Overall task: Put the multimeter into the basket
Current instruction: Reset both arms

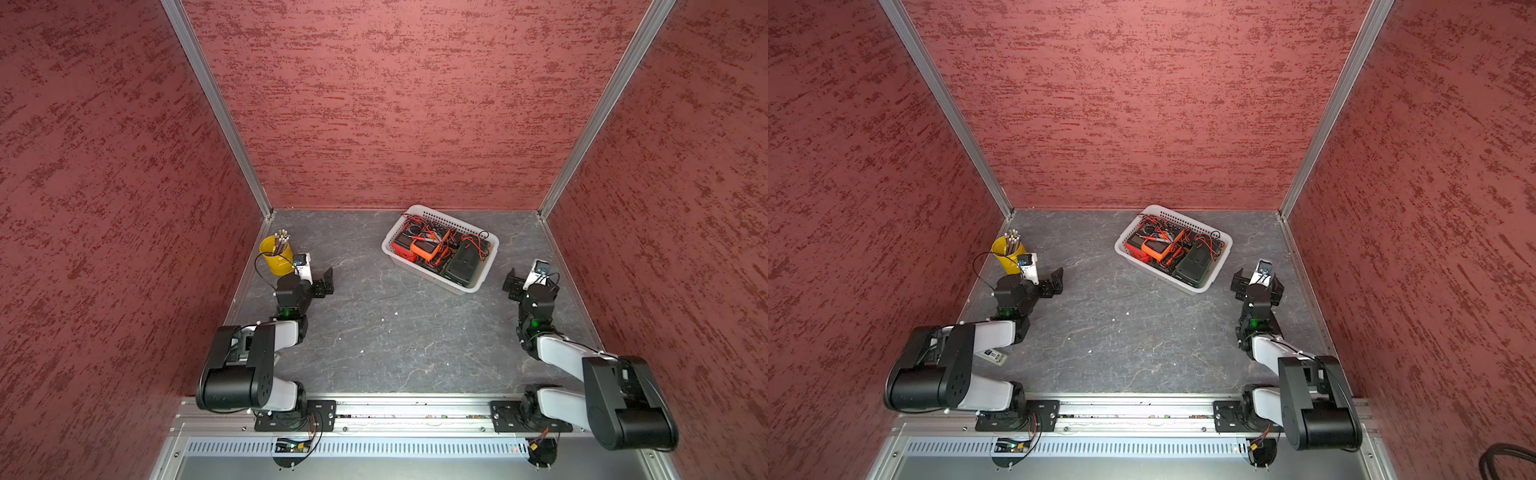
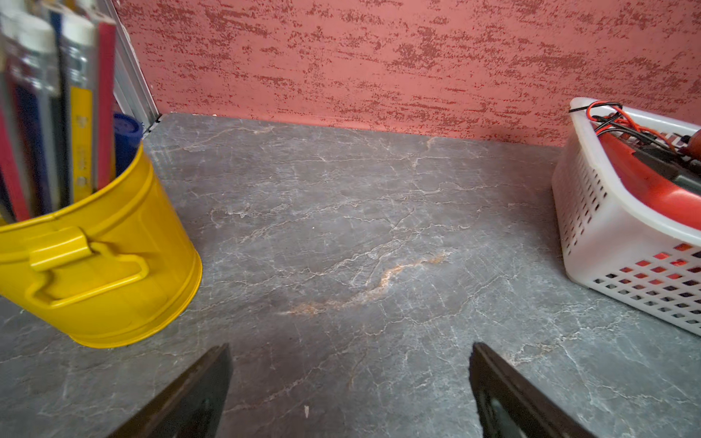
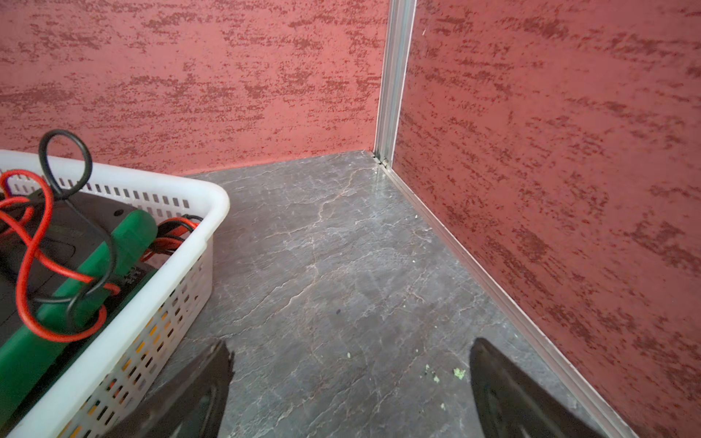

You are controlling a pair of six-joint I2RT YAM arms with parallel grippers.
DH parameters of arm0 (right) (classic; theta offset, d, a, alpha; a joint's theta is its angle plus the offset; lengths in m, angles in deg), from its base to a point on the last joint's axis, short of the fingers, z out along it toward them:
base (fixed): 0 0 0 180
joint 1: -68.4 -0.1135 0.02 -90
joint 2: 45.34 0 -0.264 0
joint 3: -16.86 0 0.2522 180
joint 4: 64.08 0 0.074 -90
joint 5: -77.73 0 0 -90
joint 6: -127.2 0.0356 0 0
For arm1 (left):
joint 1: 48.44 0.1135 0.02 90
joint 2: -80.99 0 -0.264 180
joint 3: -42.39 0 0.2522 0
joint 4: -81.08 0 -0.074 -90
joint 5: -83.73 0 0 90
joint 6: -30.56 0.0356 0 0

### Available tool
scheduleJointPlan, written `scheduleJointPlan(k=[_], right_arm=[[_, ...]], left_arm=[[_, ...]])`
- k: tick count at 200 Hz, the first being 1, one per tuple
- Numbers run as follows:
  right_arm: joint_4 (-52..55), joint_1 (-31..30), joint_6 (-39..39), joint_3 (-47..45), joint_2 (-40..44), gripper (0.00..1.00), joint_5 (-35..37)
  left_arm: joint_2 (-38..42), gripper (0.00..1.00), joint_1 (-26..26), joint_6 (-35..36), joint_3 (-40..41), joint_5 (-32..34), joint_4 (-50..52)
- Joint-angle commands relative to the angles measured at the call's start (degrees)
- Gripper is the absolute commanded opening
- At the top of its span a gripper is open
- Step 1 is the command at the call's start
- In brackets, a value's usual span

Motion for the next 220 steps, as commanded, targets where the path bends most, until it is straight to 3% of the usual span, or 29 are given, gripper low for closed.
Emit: scheduleJointPlan(k=[1, 41, 64, 105, 162, 174, 220], right_arm=[[-3.24, 0.53, -1.94, 0.90, -0.94, 0.99, -3.65], [-4.28, 0.63, -2.55, -0.05, -0.30, 0.99, -6.08], [-2.77, 0.70, -1.38, -0.41, 1.44, 0.99, -10.97], [-9.98, 0.66, 0.06, -1.98, -1.65, 0.99, -16.80], [-19.08, 0.64, 0.33, 1.08, -16.65, 0.99, -17.19], [-13.80, 0.69, 0.45, 2.47, -15.00, 0.99, -17.51], [-10.43, 0.47, 1.20, 4.81, -15.51, 0.99, -14.37]], left_arm=[[-2.94, 1.00, 0.86, 0.55, -1.06, -1.94, -5.30], [-3.06, 1.00, 1.02, 0.09, -1.30, -0.73, -5.09], [-3.24, 1.00, 0.93, 0.01, -1.22, -0.60, -5.46], [-3.07, 1.00, 0.88, 0.10, -1.22, -0.47, -5.30], [-3.08, 1.00, 0.77, 0.13, -1.22, -0.41, -5.30], [-3.13, 1.00, 0.81, 0.11, -1.22, -0.45, -5.31], [-3.10, 1.00, 0.80, 0.11, -1.22, -0.38, -5.30]])
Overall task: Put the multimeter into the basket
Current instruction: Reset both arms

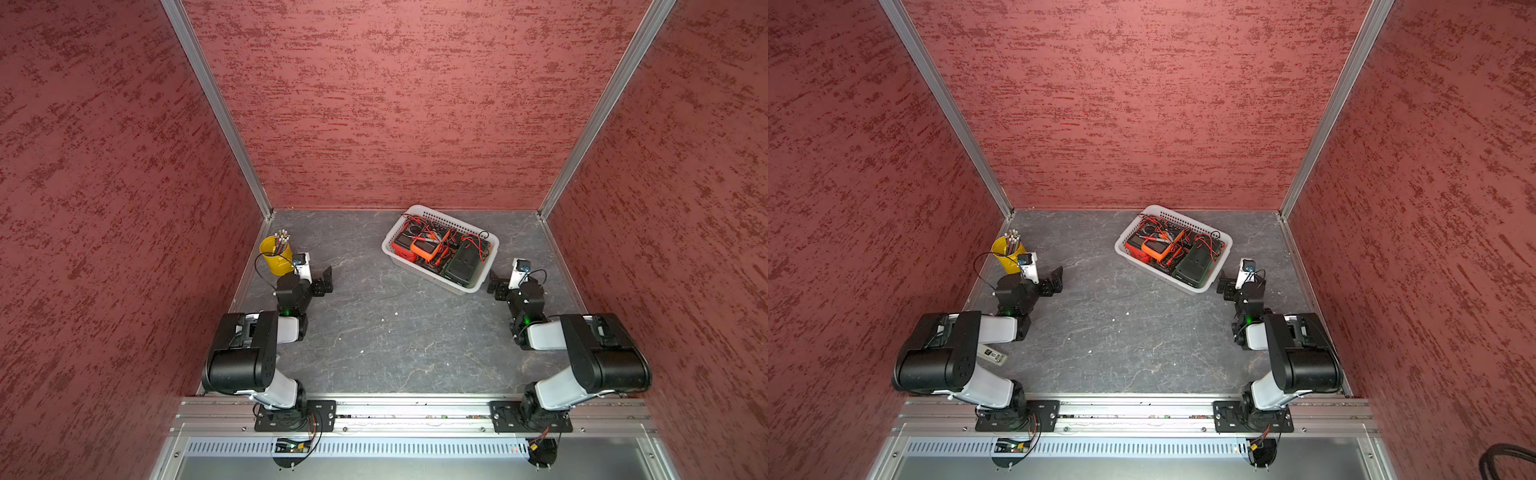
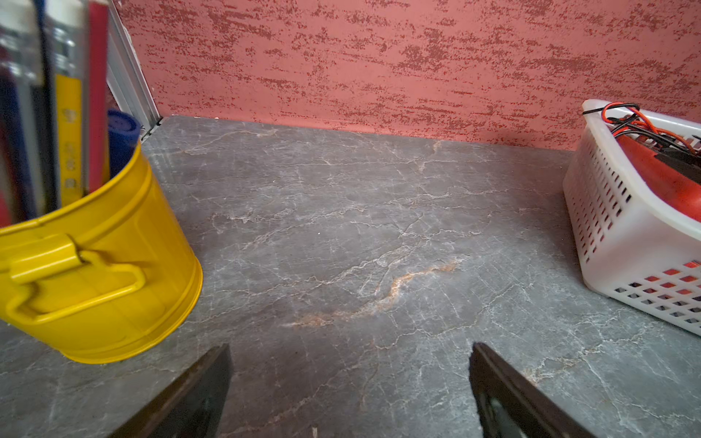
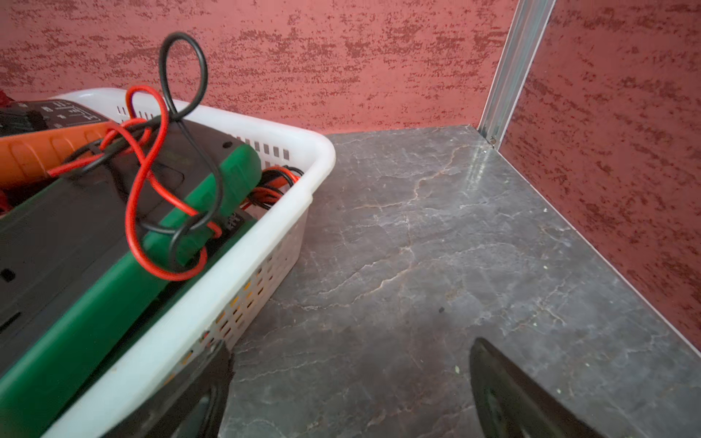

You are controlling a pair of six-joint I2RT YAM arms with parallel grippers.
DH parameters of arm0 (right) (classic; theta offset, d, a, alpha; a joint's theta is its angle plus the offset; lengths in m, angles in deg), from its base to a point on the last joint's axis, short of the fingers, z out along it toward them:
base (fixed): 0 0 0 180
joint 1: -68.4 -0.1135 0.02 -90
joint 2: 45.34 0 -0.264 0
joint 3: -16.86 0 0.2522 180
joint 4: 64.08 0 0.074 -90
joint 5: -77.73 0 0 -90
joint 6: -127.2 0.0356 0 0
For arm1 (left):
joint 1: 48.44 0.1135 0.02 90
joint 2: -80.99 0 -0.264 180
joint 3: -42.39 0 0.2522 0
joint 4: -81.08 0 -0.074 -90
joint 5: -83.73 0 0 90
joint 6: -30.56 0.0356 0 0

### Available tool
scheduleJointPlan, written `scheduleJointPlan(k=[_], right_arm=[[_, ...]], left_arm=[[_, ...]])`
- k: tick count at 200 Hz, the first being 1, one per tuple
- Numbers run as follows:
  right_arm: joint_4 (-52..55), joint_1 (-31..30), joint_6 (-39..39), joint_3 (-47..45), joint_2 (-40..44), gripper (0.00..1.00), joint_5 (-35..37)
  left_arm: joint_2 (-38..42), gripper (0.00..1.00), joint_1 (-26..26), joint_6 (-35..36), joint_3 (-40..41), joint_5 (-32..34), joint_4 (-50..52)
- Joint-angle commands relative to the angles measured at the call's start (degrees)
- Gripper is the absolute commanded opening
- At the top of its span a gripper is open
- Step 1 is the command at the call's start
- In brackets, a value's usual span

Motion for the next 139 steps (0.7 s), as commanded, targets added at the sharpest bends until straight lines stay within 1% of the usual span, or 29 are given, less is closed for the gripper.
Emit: scheduleJointPlan(k=[1, 139], right_arm=[[2.28, 0.17, 0.96, 2.59, 0.44, 0.99, 1.44], [2.64, -0.30, 0.52, 2.85, 0.42, 0.99, 2.31]], left_arm=[[0.24, 1.00, -0.26, 0.13, -0.83, 0.38, -1.13], [0.24, 1.00, -0.27, 0.13, -0.83, 0.50, -1.13]])
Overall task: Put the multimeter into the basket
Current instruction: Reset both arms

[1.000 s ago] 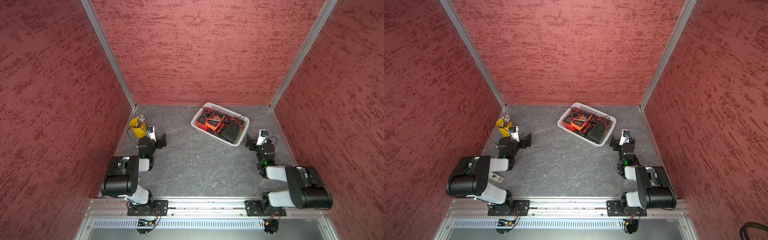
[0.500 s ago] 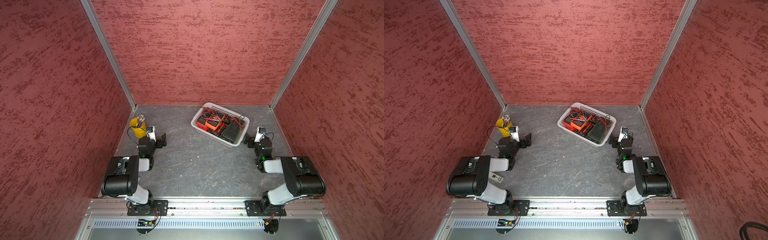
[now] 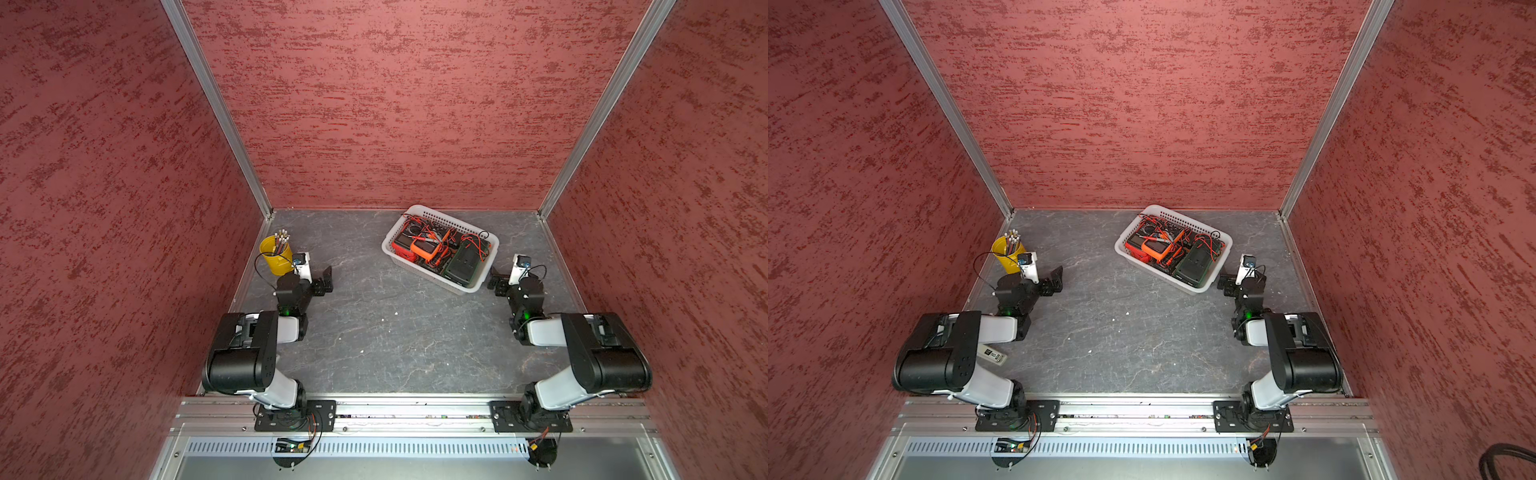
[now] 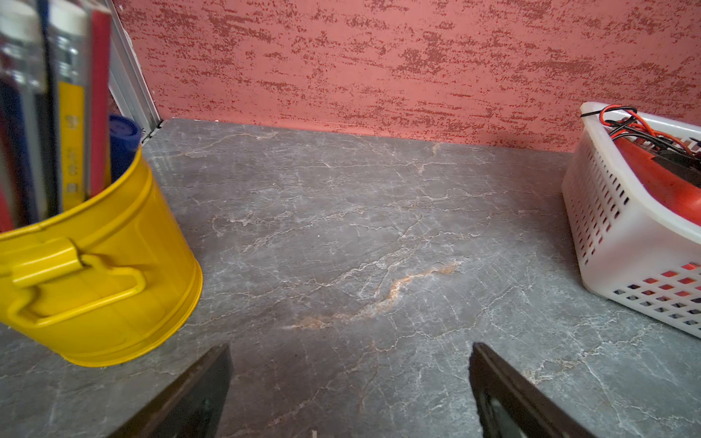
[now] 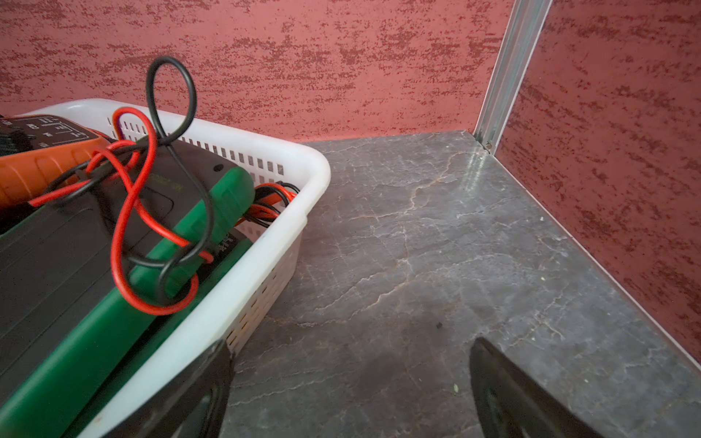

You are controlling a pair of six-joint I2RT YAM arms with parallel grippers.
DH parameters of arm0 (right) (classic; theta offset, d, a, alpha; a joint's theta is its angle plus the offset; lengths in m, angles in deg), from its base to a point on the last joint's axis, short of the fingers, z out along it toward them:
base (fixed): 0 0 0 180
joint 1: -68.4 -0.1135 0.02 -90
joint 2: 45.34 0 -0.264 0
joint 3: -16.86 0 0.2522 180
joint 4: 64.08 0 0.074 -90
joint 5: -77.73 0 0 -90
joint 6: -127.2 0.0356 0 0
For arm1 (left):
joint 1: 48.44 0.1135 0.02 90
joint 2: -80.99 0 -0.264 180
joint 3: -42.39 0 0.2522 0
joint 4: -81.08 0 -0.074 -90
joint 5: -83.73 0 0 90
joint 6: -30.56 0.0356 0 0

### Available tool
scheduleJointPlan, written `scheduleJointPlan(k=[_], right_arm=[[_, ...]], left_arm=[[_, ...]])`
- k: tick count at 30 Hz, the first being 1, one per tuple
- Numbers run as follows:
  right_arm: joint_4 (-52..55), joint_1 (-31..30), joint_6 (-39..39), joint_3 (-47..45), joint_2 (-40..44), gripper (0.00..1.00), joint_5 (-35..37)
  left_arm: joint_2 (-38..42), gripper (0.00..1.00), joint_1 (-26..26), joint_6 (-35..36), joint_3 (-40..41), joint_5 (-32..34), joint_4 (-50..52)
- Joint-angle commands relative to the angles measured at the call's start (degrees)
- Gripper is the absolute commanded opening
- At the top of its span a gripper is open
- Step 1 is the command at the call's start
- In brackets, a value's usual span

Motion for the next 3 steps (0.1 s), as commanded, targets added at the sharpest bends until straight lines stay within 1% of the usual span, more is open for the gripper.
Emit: scheduleJointPlan(k=[1, 3], right_arm=[[0.36, -0.31, 0.28, 1.06, 0.42, 0.99, 1.25], [0.41, -0.43, 0.24, 1.12, 0.42, 0.99, 1.48]], left_arm=[[0.20, 1.00, -0.25, 0.12, -0.83, 0.48, -0.76], [0.24, 1.00, -0.24, 0.18, -0.83, 0.43, -0.76]])
